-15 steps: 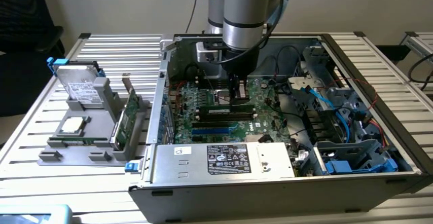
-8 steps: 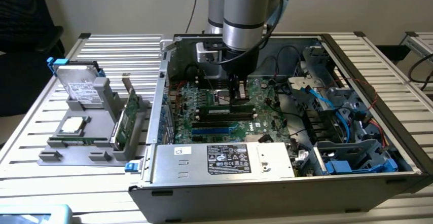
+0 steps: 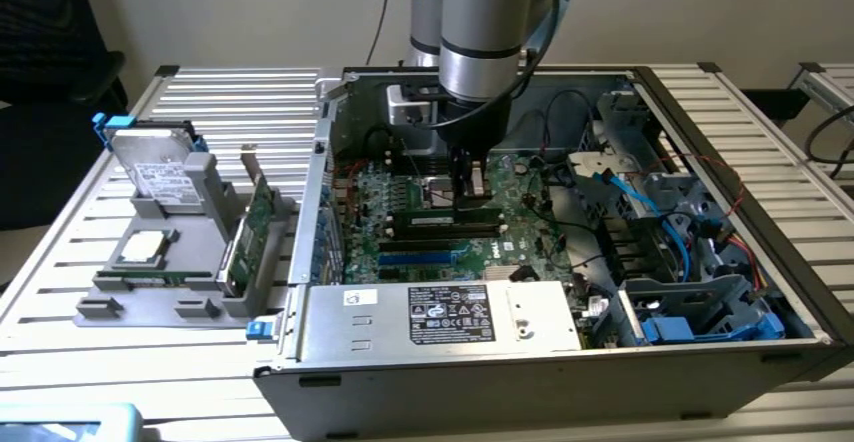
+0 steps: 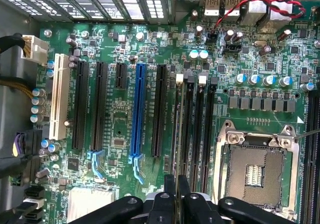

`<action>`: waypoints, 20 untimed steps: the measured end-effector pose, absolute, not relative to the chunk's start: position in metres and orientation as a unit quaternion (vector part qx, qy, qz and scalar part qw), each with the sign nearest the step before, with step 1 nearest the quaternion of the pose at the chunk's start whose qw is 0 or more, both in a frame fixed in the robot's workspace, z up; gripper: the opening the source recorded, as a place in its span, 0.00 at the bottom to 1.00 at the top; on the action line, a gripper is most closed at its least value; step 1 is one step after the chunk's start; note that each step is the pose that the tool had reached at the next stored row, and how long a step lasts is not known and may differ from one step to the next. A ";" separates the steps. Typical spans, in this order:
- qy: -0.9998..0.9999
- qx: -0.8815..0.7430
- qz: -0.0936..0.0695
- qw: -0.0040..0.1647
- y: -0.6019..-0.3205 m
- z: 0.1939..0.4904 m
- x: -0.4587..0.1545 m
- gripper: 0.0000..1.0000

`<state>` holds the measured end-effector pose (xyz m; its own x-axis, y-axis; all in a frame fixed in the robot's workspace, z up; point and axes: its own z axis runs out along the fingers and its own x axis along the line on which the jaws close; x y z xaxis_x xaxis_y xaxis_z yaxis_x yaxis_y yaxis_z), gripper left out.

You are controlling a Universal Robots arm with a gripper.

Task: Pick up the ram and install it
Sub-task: 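Insert the ram into the slot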

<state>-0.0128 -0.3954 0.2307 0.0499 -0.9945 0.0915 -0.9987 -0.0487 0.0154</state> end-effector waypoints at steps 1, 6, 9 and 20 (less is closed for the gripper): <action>-0.689 0.724 0.028 0.037 -0.395 0.231 -0.013 0.14; -0.689 0.723 0.028 0.037 -0.395 0.229 -0.013 0.14; -0.689 0.723 0.028 0.037 -0.395 0.229 -0.013 0.14; -0.692 0.720 0.028 0.037 -0.395 0.226 -0.013 0.14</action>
<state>-0.0127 -0.3953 0.2259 0.0400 -0.9950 0.0917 -0.9991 -0.0387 0.0156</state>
